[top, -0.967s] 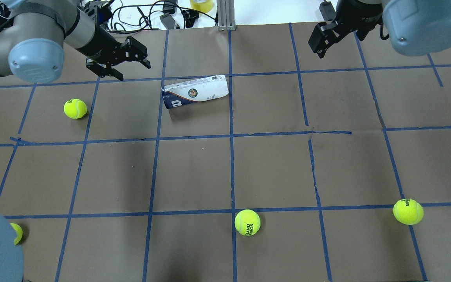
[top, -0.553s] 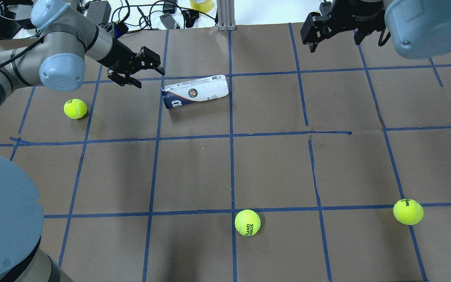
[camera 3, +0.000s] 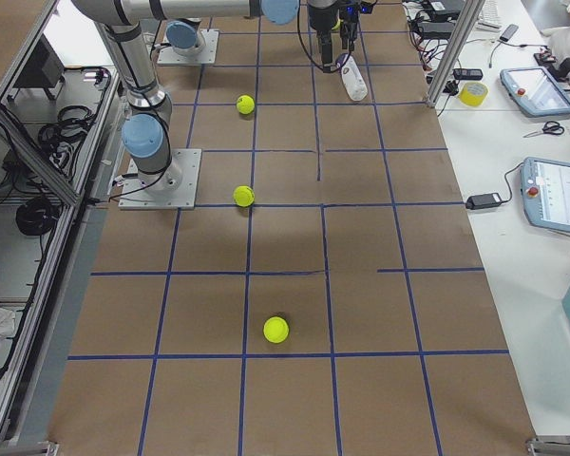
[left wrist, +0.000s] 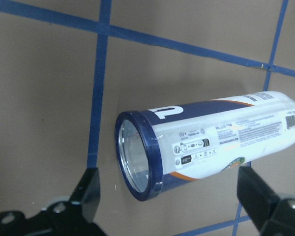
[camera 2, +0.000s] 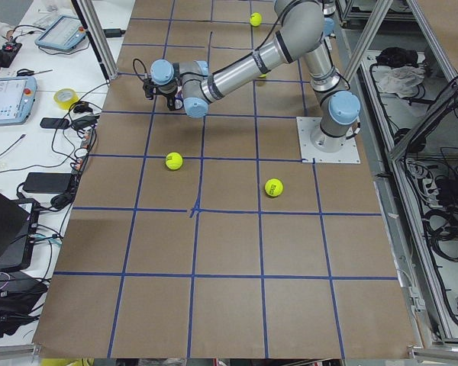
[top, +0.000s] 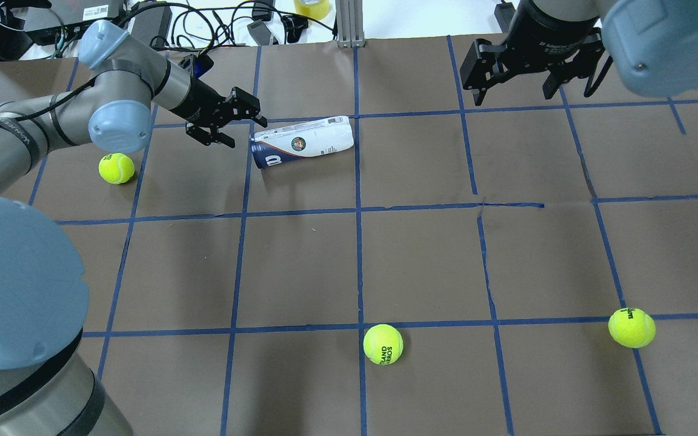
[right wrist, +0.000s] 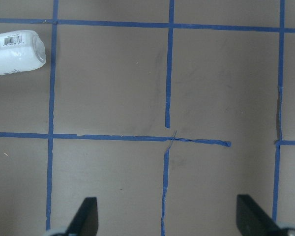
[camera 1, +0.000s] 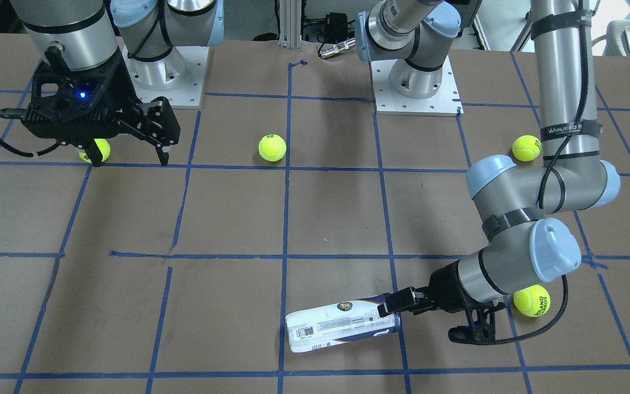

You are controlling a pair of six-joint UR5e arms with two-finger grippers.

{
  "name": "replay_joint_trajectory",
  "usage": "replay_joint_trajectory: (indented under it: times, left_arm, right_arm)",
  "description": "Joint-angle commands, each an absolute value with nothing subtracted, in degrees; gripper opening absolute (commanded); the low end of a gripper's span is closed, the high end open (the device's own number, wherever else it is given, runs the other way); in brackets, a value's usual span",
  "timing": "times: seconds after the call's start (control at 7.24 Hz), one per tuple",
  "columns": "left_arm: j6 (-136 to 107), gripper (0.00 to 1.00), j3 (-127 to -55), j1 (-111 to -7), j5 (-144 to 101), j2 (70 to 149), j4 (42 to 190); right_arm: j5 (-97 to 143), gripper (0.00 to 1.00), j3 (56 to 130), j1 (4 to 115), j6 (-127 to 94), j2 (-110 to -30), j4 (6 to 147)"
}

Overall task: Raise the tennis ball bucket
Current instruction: 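Reach the left gripper to the open end of the lying can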

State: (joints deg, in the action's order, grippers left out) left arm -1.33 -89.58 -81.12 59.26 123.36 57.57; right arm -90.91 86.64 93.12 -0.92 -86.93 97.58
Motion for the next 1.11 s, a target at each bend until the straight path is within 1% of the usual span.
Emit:
replay_joint_trajectory:
  times: [0.0,0.69,0.83,0.97]
  left_arm:
    - [-1.58,1.00,-89.56,-81.12,57.40,125.06,57.39]
    - [-4.75,1.00,-89.47,-81.21,51.59,126.65,57.22]
    - [-4.83,0.90,-89.47,-81.21,51.50,126.74,57.22]
    - [-5.62,0.65,-89.47,-81.21,51.33,127.00,57.22]
  right_arm:
    - [-91.05,1.00,86.75,93.16,-1.23,-86.75,97.12]
    - [-91.50,1.00,86.75,92.99,-1.14,-87.19,97.03]
    - [-91.49,1.00,86.75,92.99,-1.14,-87.19,97.03]
    - [-91.49,1.00,86.75,92.99,-1.14,-87.19,97.03]
